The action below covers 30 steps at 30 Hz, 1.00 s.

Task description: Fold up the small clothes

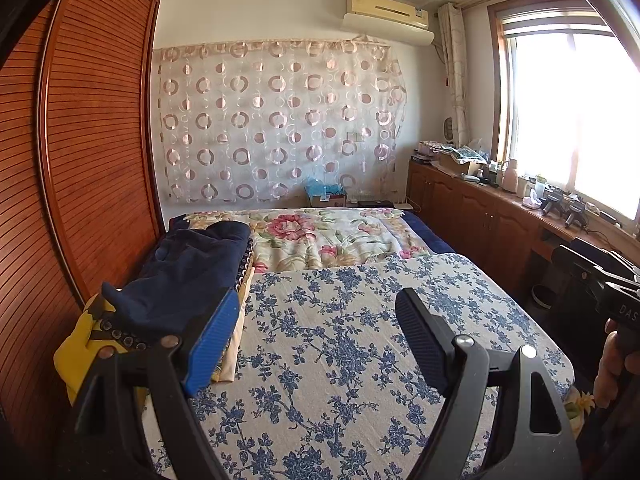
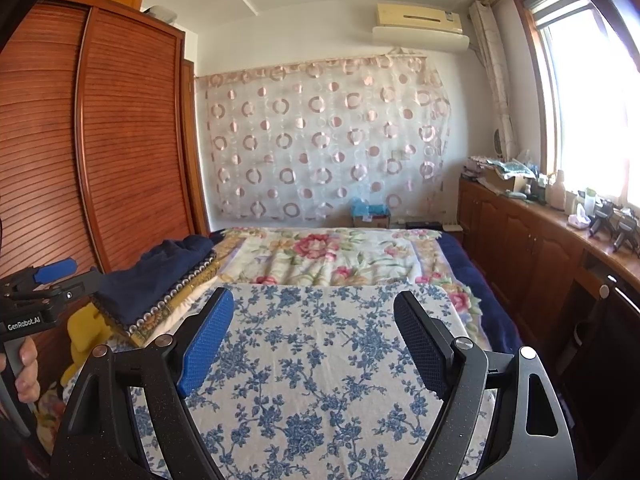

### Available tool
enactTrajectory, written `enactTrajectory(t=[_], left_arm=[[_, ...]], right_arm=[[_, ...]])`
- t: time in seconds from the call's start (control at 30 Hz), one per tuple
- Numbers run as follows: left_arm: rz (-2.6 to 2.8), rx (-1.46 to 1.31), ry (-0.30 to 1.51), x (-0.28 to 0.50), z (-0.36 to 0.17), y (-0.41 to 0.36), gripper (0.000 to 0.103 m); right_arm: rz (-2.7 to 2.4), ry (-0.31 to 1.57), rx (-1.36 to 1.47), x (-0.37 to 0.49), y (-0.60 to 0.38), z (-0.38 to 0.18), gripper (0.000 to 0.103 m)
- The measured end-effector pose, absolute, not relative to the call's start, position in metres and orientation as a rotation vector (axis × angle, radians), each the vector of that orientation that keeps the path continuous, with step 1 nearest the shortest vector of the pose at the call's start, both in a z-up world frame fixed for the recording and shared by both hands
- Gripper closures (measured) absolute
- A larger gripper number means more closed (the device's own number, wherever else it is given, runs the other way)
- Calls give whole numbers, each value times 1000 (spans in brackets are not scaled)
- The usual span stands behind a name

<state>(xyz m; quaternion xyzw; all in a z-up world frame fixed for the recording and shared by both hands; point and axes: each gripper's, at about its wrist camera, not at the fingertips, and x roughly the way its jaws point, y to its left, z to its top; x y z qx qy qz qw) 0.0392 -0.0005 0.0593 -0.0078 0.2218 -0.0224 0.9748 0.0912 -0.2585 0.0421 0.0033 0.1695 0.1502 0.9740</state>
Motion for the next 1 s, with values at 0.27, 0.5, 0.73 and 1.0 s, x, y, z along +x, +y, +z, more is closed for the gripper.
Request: enactTrajectory(t=[0.27, 0.5, 0.73, 1.0], left_arm=[[-45, -14, 446, 39, 59, -1, 22], [-44, -11, 443, 39, 60, -1, 22], [-45, -10, 441, 37, 63, -2, 22], [-46, -10, 439, 37, 65, -2, 22]], right_arm=[[302, 340, 7, 91, -258, 43, 19], [302, 340, 6, 91, -258, 42, 19], [301, 340, 5, 92, -258, 42, 19], [300, 340, 7, 92, -259, 42, 19]])
